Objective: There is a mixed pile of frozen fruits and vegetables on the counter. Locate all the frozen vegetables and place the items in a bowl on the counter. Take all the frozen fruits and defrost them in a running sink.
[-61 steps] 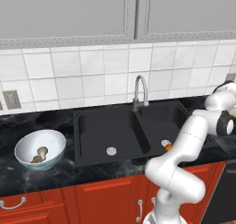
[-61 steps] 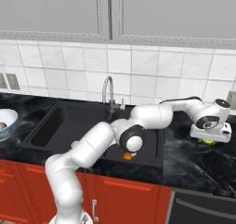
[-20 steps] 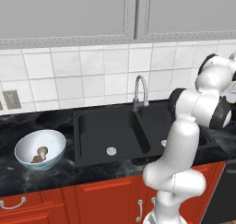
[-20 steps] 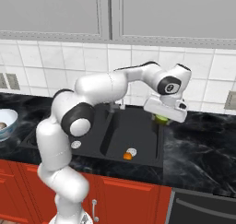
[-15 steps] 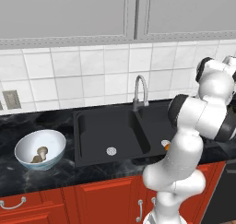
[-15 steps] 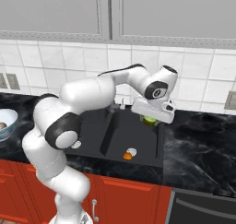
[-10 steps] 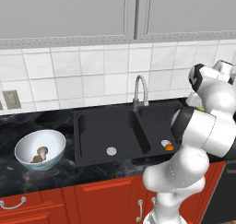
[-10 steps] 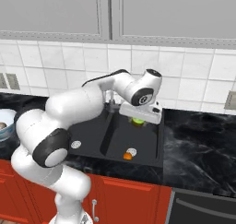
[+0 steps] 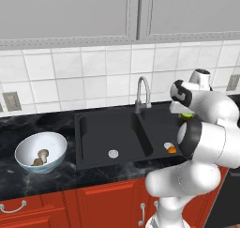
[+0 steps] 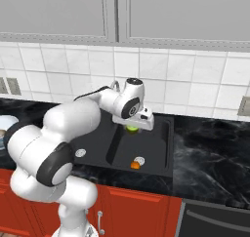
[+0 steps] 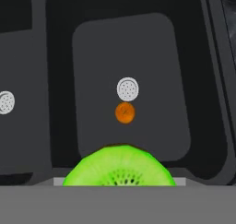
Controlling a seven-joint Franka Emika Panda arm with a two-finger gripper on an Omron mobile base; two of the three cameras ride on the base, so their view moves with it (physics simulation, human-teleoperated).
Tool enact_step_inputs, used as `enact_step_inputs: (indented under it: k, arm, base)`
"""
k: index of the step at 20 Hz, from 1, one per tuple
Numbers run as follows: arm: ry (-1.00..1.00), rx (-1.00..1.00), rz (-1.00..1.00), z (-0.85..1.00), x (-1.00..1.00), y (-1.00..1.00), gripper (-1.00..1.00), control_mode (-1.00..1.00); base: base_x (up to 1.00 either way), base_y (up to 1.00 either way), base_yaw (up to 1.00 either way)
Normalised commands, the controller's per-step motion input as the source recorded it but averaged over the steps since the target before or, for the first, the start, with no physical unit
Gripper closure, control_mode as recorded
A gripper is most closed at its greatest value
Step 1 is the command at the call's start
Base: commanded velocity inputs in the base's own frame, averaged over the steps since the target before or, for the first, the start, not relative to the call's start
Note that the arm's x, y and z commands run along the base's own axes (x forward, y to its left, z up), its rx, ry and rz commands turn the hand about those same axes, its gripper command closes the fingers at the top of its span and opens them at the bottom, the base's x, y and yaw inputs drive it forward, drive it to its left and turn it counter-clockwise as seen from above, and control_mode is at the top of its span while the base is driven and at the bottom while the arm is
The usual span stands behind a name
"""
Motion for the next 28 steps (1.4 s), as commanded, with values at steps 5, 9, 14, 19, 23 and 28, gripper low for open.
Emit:
enact_step_inputs:
  k: [5, 9, 14, 19, 23, 28]
  arm:
    - [0.0, 0.0, -0.04, -0.1, 0.45, 0.0, 1.0, -1.0]
    - [0.02, -0.04, -0.02, -0.09, 0.56, 0.0, 1.0, -1.0]
    - [0.0, -0.01, -0.04, -0.32, 0.32, -0.1, 1.0, -1.0]
    - [0.0, 0.0, -0.04, -0.5, 0.23, -0.12, 1.0, -1.0]
    - [0.0, 0.0, -0.02, -0.4, 0.29, -0.07, 1.0, -1.0]
    - [0.0, 0.0, -0.03, -0.39, 0.34, -0.06, 1.0, -1.0]
  base:
    - [0.0, 0.0, 0.0]
    - [0.0, 0.0, 0.0]
    - [0.0, 0.0, 0.0]
    - [0.0, 0.0, 0.0]
    - [0.0, 0.0, 0.0]
    - [0.0, 0.0, 0.0]
